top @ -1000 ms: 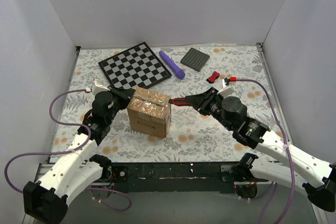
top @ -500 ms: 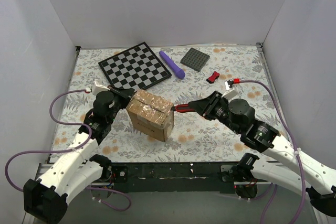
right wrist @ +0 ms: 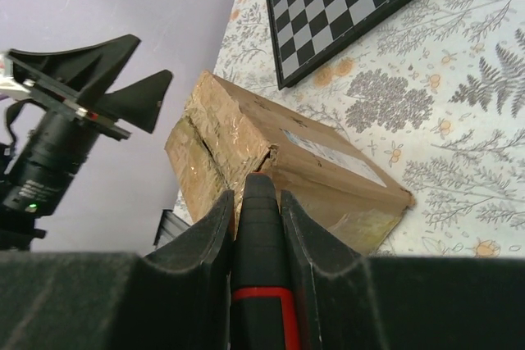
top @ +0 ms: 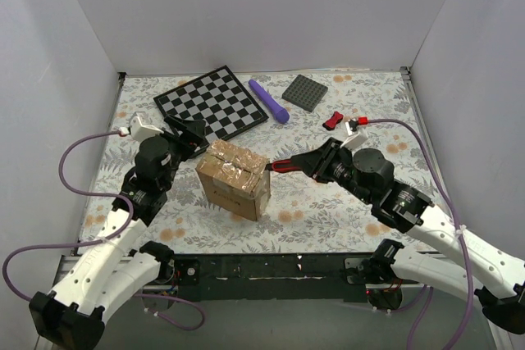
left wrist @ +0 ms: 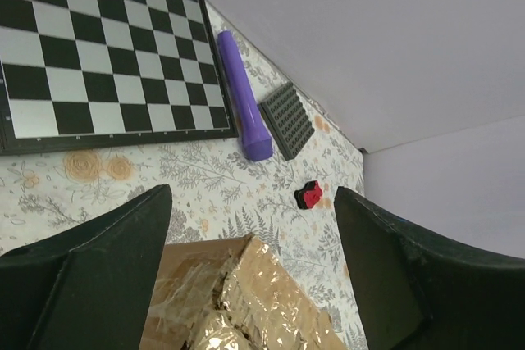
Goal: Unpack the express box
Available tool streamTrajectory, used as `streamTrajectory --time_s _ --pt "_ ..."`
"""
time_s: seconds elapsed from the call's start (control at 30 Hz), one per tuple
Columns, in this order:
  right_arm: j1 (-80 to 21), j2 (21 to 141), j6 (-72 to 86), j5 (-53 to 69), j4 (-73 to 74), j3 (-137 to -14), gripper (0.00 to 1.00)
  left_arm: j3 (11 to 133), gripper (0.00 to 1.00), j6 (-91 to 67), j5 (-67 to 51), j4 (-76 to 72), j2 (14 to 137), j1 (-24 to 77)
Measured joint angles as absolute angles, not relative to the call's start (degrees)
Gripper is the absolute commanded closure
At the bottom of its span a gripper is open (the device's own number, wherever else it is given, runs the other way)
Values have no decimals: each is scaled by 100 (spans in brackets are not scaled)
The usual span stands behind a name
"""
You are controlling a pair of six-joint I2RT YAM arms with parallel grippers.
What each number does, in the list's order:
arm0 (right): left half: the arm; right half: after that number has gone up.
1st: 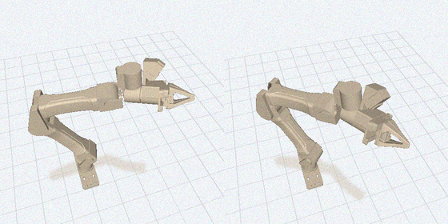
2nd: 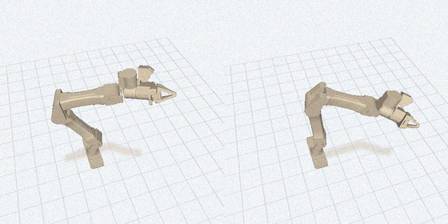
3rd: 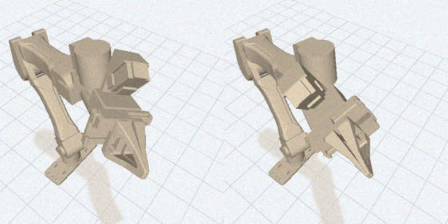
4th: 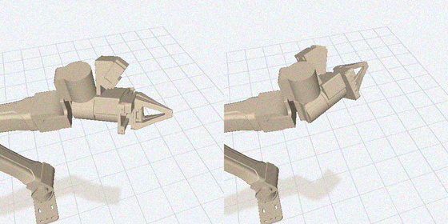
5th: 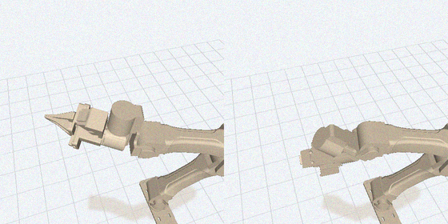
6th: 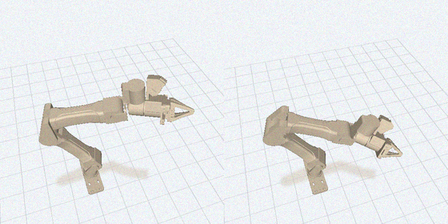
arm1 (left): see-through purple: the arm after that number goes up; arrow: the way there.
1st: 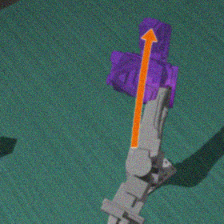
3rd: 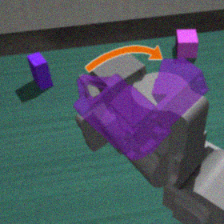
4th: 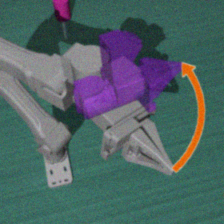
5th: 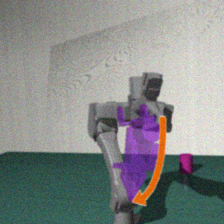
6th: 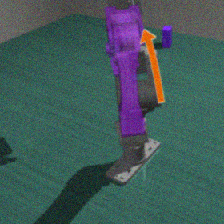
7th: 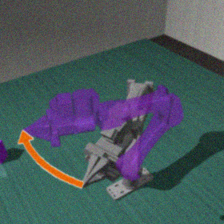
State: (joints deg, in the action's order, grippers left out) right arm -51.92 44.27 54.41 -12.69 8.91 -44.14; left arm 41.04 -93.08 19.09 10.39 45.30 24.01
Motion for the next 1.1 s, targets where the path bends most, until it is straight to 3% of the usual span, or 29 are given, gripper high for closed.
streamTrajectory --time_s 0.3,0.53,0.7,0.73,0.8,1.1 --pt "-5137 5349 3992 -1389 926 -5282 99 4386 21 -8591 1669 1225 4165 2401" --pt "-4950 5913 2982 -1337 897 -5806 99 4386 21 -8156 508 1090 3994 2401" --pt "-4818 6213 2633 -1208 897 -6062 99 4386 13 -8023 -508 893 4025 2401" --pt "-4803 6228 2606 -1175 888 -6071 99 4388 6 -8020 -685 875 4047 2401" --pt "-4792 6224 2593 -1118 891 -6071 99 4397 2 -7972 -926 902 4115 2401" --pt "-4790 5931 2576 -843 899 -5850 99 3841 2 -7288 -1422 1015 3505 2451"
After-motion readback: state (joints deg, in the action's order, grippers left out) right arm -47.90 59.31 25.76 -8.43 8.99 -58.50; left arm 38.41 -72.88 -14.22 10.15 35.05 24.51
